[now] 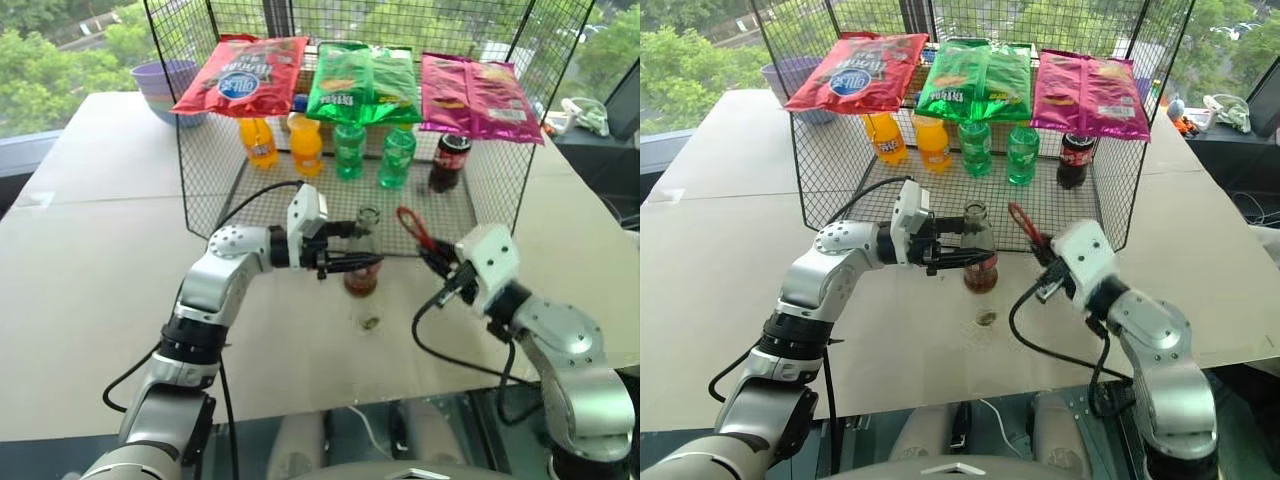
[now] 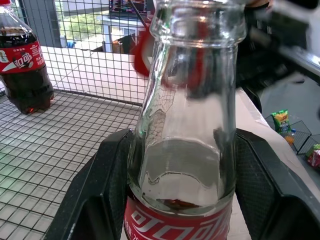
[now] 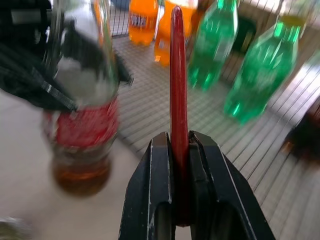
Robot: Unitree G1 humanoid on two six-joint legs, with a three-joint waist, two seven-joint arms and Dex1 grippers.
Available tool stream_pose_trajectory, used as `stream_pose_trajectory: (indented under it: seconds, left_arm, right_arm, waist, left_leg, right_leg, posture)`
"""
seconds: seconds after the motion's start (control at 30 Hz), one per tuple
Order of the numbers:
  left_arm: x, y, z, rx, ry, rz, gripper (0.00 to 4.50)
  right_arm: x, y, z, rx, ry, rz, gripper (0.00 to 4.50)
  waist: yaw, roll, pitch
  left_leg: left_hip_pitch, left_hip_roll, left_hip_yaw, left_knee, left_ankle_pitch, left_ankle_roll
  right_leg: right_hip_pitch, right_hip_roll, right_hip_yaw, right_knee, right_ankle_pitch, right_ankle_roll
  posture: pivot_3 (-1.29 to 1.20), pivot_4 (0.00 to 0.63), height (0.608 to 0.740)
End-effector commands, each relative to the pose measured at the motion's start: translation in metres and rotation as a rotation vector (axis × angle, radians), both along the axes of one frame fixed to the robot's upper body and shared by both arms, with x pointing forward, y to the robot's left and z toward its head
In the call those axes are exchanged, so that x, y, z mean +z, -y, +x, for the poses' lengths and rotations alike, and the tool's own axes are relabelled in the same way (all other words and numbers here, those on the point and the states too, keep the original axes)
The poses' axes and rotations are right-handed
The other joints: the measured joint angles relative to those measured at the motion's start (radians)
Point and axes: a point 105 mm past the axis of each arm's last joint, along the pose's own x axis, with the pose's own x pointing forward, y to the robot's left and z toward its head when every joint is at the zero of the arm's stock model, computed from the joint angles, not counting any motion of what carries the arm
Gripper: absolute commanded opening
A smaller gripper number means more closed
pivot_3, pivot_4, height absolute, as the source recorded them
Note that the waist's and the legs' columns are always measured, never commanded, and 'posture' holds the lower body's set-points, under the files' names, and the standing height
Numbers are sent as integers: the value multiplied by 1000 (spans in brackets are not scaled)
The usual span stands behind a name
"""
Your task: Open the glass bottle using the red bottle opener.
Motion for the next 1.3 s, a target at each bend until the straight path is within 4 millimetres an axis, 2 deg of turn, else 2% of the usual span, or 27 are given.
stream_pose_trajectory:
  seconds: [0.03, 0.13, 0.3, 0.43, 0.5, 0.57, 0.6, 0.63, 0.7, 0.73, 0.77, 0.93, 1.1, 1.3]
  left_arm:
    - [10, 1, -4, 0, 45, -24, 2309]
    - [12, 2, -5, 6, 52, -35, 2309]
    - [15, 4, -7, 10, 57, -44, 2309]
    - [17, 4, -8, 16, 59, -44, 2309]
    - [18, 4, -8, 19, 59, -45, 2309]
    - [18, 3, -7, 23, 60, -46, 2309]
    - [18, 2, -7, 24, 60, -46, 2309]
    - [17, 1, -7, 26, 59, -46, 2309]
    - [16, 0, -7, 29, 59, -45, 2309]
    - [15, 0, -7, 31, 59, -42, 2309]
    - [13, -1, -7, 32, 60, -40, 2309]
    - [11, -2, -9, 32, 63, -40, 2309]
    - [11, -4, -11, 33, 89, -45, 2309]
    - [7, -9, -14, 38, 88, -43, 2309]
  right_arm:
    - [-24, 7, -12, -65, -224, 178, 0]
    - [-40, 14, -11, -132, -317, 253, 0]
    - [-60, 28, -3, -238, -396, 277, 0]
    - [-76, 30, -3, -259, -471, 257, 0]
    - [-80, 30, -3, -263, -492, 246, 907]
    - [-82, 31, -4, -259, -504, 243, 1554]
    - [-81, 33, -3, -267, -499, 240, 2156]
    - [-81, 34, -2, -274, -493, 239, 2559]
    - [-76, 38, 0, -278, -469, 236, 3496]
    - [-72, 39, 1, -273, -442, 219, 3775]
    - [-68, 40, 1, -264, -410, 200, 4337]
    - [-46, 43, 4, -258, -252, 179, 4424]
    - [-19, 38, 3, -177, -14, 36, 4424]
    - [-13, 26, -9, -54, 103, -37, 4424]
  waist:
    - [-1, 0, 0]
    - [-2, 0, 0]
    - [-6, 0, 0]
    - [-8, 1, 0]
    - [-9, 1, 0]
    - [-10, 0, 0]
    - [-11, 0, 0]
    - [-12, 0, 0]
    - [-12, 0, 0]
    - [-12, 0, 0]
    - [-12, 0, 0]
    - [-15, 0, 0]
    - [-16, 1, 1]
    - [-16, 1, 1]
  left_leg:
    - [0, 0, 0, 0, 0, 0]
    - [0, 0, 0, 0, 0, 0]
    - [-1, 0, 0, 0, 0, 0]
    - [-2, -1, 1, -1, 0, 0]
    - [-2, -1, 0, -1, 0, 0]
    - [-2, -1, 0, 0, 0, 0]
    - [-2, -1, 0, 0, 0, 0]
    - [-2, -1, 1, 0, 0, 0]
    - [-1, -1, 1, 0, 0, 0]
    - [-1, -1, 1, 1, 0, 0]
    - [-1, 0, 0, 1, 0, 0]
    - [-2, -1, 1, 0, 0, 0]
    - [-2, -1, 1, -1, 0, 0]
    - [-2, -1, 2, -1, 0, 0]
  right_leg:
    - [0, 0, 0, 1, 0, 0]
    - [-1, 0, 0, 1, 0, 0]
    - [-2, -1, 0, 1, 0, 0]
    - [-3, -1, 1, 1, 0, 0]
    - [-3, 0, 1, 1, 0, 0]
    - [-3, 0, 1, 1, 0, 0]
    - [-3, 0, 1, 1, 0, 0]
    - [-3, 0, 1, 1, 0, 1]
    - [-2, -1, 1, 1, 0, 1]
    - [-2, -1, 1, 1, 0, 1]
    - [-2, -1, 1, 1, 0, 1]
    - [-3, -1, 1, 1, 0, 1]
    - [-4, 0, 1, 1, 0, 1]
    - [-4, 0, 2, 1, -2, 4]
  posture:
    - [0, 150, 740]
    - [0, 150, 740]
    - [0, 150, 740]
    - [0, 150, 740]
    - [0, 150, 740]
    - [0, 150, 740]
    - [0, 150, 740]
    - [0, 150, 740]
    - [0, 150, 740]
    - [0, 150, 740]
    - [0, 150, 740]
    - [0, 150, 740]
    - [0, 150, 740]
    - [0, 150, 740]
